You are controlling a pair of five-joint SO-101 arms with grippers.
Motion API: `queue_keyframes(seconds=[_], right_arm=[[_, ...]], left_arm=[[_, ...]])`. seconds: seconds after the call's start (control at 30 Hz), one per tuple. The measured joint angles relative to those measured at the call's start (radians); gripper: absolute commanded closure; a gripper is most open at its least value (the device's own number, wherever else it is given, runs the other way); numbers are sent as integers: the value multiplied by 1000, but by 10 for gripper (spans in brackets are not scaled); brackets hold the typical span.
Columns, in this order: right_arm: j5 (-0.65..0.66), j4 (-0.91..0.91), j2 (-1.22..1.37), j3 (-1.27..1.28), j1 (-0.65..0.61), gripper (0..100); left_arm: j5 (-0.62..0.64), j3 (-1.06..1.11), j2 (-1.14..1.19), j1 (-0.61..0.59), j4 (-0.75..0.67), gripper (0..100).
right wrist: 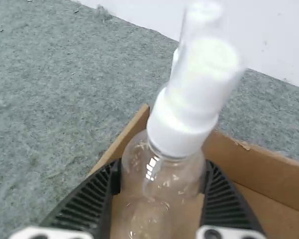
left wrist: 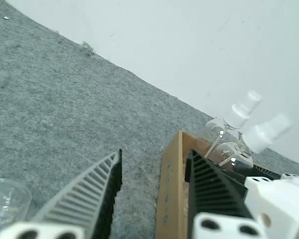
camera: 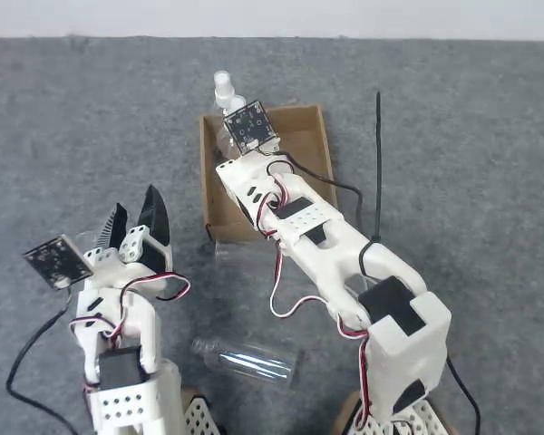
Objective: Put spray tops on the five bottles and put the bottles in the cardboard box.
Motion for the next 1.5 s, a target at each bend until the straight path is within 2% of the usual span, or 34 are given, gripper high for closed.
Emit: queue_keyframes(seconds=[0.13,0.57,1.0,1.3,1.5], right_arm=[[0,0,0,0,0,738],[0,9,-2,2,0,739],[0,203,-150,3,0,739],[0,457,-331,3,0,739],[0,563,-407,3,0,739]], left_arm=[[0,0,0,0,0,801],[0,0,0,0,0,801],[0,0,0,0,0,801],[0,0,0,0,0,801],[0,0,0,0,0,801]])
